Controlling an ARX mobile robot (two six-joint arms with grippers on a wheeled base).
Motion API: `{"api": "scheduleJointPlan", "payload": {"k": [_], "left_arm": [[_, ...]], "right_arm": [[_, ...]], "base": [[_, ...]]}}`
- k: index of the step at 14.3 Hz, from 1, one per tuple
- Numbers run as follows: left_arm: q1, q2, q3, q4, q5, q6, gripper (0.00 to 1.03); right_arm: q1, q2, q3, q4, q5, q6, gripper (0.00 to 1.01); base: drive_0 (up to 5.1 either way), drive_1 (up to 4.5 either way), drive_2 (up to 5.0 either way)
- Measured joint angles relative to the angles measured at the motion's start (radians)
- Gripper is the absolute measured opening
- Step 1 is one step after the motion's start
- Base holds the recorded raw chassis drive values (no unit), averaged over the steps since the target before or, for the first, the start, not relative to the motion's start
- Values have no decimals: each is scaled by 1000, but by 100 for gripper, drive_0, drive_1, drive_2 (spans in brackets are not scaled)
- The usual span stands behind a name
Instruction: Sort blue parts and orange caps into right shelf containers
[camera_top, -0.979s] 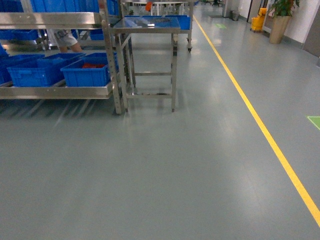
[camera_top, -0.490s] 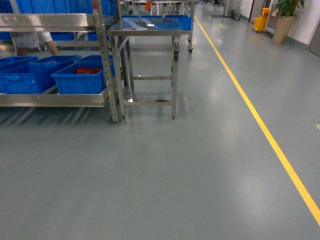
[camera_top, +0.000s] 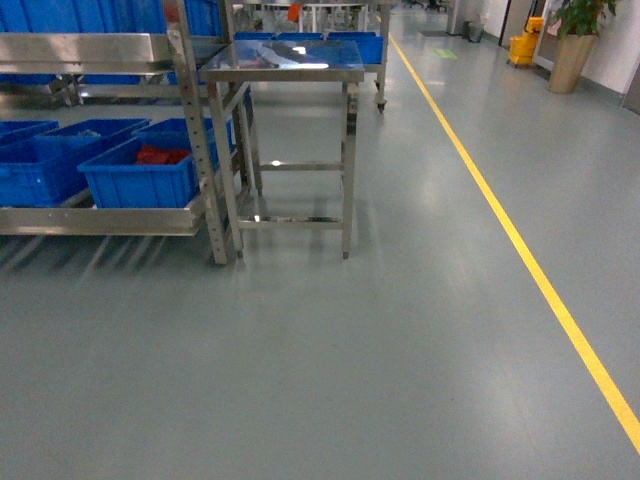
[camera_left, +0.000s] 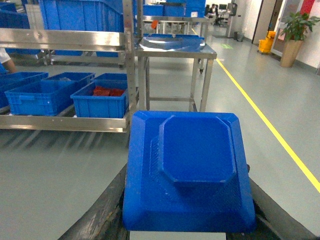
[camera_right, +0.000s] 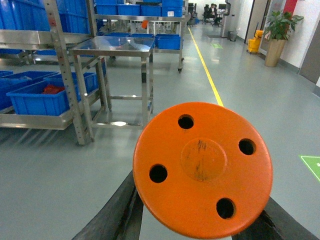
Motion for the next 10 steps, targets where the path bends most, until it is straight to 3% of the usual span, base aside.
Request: {"api": "scheduleJointPlan", "payload": {"k": [10], "left_arm": [[0,0,0,-3,0,0,44]], "right_arm": [[0,0,0,-2,0,0,42]], "base": [[-3,430,-436]]}}
